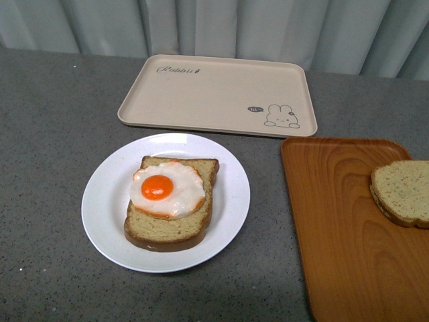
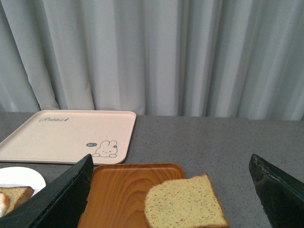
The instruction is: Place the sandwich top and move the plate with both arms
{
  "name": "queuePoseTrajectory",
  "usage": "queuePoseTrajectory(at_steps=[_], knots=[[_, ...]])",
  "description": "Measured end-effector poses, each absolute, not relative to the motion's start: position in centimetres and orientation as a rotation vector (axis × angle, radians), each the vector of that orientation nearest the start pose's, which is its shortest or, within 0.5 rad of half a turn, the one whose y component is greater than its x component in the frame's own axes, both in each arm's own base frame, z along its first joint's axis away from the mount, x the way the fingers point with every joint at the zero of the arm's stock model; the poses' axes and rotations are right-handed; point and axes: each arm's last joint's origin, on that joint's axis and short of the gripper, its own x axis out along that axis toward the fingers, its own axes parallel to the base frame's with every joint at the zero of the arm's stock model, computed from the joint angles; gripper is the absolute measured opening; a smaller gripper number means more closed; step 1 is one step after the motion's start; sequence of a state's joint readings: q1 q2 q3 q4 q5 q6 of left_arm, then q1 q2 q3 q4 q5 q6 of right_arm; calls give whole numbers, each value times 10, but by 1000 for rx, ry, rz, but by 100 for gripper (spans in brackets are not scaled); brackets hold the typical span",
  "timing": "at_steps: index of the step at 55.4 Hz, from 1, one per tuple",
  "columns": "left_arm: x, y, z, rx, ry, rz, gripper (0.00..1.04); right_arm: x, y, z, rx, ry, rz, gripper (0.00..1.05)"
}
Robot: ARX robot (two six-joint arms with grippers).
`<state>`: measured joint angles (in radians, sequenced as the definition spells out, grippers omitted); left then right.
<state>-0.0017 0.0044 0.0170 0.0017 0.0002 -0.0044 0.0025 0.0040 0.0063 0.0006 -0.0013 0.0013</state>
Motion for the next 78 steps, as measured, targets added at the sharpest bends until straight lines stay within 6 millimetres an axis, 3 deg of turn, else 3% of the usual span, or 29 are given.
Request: queuePoseTrajectory(at_steps=[78], knots=[[97, 0, 169, -4, -14, -2, 98, 98, 0, 165, 1, -3, 4, 96]])
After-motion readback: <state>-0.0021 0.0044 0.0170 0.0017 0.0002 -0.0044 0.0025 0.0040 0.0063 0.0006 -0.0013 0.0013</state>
